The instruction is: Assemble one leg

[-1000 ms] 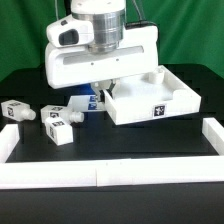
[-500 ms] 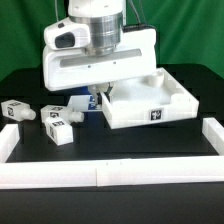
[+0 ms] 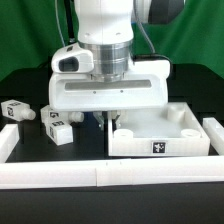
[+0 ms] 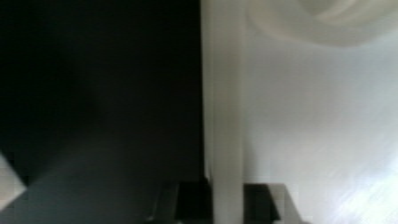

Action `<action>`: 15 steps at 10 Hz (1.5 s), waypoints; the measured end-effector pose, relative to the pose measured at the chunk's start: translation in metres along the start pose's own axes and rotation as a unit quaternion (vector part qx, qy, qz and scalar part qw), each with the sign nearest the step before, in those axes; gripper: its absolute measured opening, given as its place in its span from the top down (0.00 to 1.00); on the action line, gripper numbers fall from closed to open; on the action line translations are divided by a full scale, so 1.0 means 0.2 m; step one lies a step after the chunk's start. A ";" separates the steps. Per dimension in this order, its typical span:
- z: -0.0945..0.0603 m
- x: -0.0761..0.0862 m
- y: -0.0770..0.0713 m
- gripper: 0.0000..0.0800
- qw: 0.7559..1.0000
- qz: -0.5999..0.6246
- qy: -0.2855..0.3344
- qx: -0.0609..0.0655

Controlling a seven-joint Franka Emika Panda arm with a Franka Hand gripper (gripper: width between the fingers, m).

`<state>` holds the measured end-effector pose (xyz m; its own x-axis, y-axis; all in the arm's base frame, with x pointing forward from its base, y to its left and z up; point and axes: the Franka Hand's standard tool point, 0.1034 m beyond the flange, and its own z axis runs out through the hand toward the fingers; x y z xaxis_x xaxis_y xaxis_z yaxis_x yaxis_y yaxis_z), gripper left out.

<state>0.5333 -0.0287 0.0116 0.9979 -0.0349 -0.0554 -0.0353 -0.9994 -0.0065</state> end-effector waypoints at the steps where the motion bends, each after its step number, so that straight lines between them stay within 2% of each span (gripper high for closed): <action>1: 0.00 0.00 0.00 0.93 1.000 0.000 0.000 0.000; 4: 0.00 0.00 0.00 0.93 1.000 0.000 0.000 0.000; 6: 0.01 0.00 0.03 0.93 1.000 -0.003 -0.001 0.000; 7: 0.01 0.04 0.02 0.93 1.000 -0.004 0.000 0.000; 9: 0.00 0.22 -0.03 0.93 1.000 -0.013 0.019 0.001; 10: 0.00 0.26 -0.05 0.93 1.000 -0.007 0.023 0.000; 15: 0.00 0.26 -0.05 0.93 1.000 0.015 0.003 -0.002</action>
Offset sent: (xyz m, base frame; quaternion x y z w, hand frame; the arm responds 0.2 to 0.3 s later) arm 0.0000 0.0000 0.0000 0.0000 0.0000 0.0000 1.0000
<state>0.5851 -0.0207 0.0085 0.9967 -0.0643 -0.0495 -0.0645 -0.9979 -0.0008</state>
